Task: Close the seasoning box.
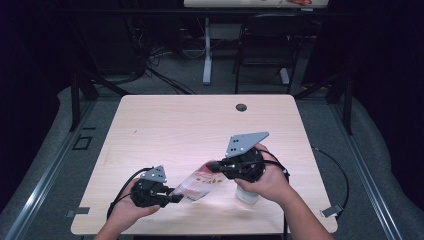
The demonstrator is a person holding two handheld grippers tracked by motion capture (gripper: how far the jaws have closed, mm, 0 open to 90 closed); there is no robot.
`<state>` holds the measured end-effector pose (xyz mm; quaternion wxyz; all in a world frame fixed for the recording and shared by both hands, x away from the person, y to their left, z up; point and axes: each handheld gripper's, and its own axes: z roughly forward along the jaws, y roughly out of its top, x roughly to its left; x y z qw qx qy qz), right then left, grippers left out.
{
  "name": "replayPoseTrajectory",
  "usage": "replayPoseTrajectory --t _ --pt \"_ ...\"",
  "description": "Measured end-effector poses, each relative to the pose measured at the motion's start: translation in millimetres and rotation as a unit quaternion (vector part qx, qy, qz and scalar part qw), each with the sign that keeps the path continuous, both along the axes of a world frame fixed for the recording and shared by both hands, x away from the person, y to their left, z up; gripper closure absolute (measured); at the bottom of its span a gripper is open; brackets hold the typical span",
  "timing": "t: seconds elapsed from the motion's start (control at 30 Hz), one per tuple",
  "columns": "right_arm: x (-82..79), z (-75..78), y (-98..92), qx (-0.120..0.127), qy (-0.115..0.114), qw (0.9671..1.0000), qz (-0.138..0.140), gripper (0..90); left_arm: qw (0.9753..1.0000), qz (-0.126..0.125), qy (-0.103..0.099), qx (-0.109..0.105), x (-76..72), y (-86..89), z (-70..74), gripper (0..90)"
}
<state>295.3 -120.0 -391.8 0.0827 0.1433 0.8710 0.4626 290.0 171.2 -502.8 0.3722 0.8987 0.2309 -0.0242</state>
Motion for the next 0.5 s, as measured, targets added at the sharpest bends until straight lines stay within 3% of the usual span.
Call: replayPoseTrajectory --t 0.5 --pt "0.7 -15.2 -15.2 0.031 -0.002 0.9993 -0.02 88.5 0.9998 0.007 0.001 0.02 1.2 -2.6 5.7 74.2"
